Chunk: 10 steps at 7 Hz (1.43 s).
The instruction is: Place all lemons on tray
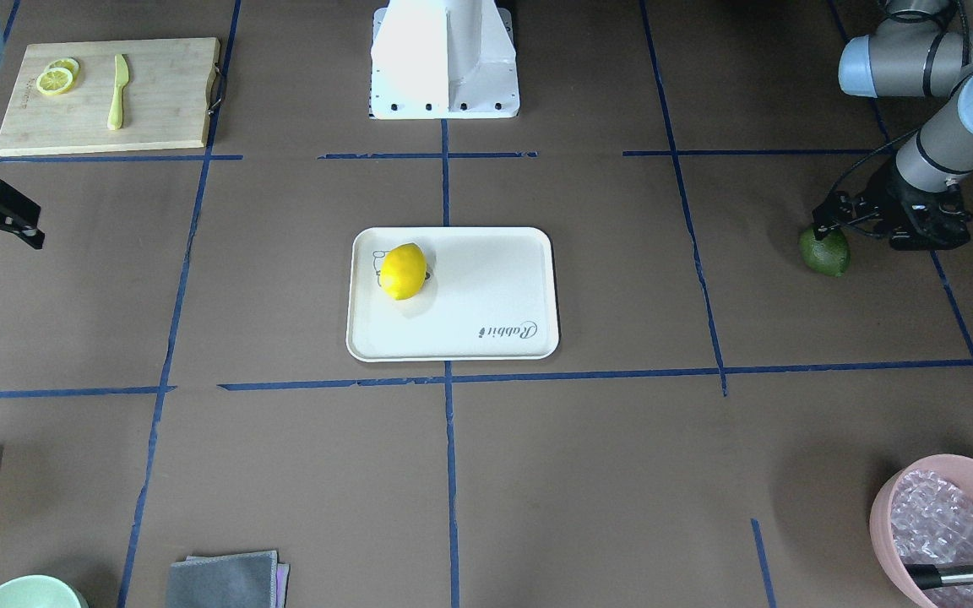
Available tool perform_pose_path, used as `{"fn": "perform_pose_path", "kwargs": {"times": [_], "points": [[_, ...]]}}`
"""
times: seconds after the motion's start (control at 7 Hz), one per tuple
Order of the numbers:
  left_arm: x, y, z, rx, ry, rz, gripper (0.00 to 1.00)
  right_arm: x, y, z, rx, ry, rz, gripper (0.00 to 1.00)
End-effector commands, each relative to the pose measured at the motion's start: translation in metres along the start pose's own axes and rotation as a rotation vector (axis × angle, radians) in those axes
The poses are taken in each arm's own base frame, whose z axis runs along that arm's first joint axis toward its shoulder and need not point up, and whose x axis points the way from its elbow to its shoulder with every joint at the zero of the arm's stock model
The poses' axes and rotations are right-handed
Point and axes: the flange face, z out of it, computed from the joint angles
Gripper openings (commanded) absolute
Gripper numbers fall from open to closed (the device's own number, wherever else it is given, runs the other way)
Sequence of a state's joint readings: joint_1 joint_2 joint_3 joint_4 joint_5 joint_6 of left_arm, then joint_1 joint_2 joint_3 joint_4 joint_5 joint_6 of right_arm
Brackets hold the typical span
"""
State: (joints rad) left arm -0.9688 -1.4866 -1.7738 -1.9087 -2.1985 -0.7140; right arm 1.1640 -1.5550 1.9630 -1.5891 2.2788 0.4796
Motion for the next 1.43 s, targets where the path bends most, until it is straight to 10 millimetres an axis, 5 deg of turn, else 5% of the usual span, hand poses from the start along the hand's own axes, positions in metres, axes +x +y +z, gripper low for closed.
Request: {"fn": "perform_pose_path", "kwargs": {"times": [0.0, 0.14, 0.86, 1.14, 1.29], "points": [[0.005, 0.001, 0.004, -0.007, 0.008, -0.002, 1.00, 0.063, 0.013, -0.018, -0.026, 0.045, -0.083, 1.00], [0.013, 0.005, 0.016, -0.027, 0.000, 0.015, 1.00, 0.077, 0.018, -0.021, -0.026, 0.050, -0.110, 1.00], [0.010, -0.002, 0.045, -0.034, 0.015, 0.038, 0.99, 0.083, 0.021, -0.019, -0.030, 0.055, -0.102, 1.00], [0.009, -0.001, 0.046, -0.039, 0.014, 0.037, 0.27, 0.089, 0.026, -0.017, -0.038, 0.058, -0.092, 1.00], [0.015, 0.000, 0.041, -0.032, 0.025, 0.044, 0.02, 0.093, 0.028, -0.020, -0.033, 0.059, -0.087, 1.00]]}}
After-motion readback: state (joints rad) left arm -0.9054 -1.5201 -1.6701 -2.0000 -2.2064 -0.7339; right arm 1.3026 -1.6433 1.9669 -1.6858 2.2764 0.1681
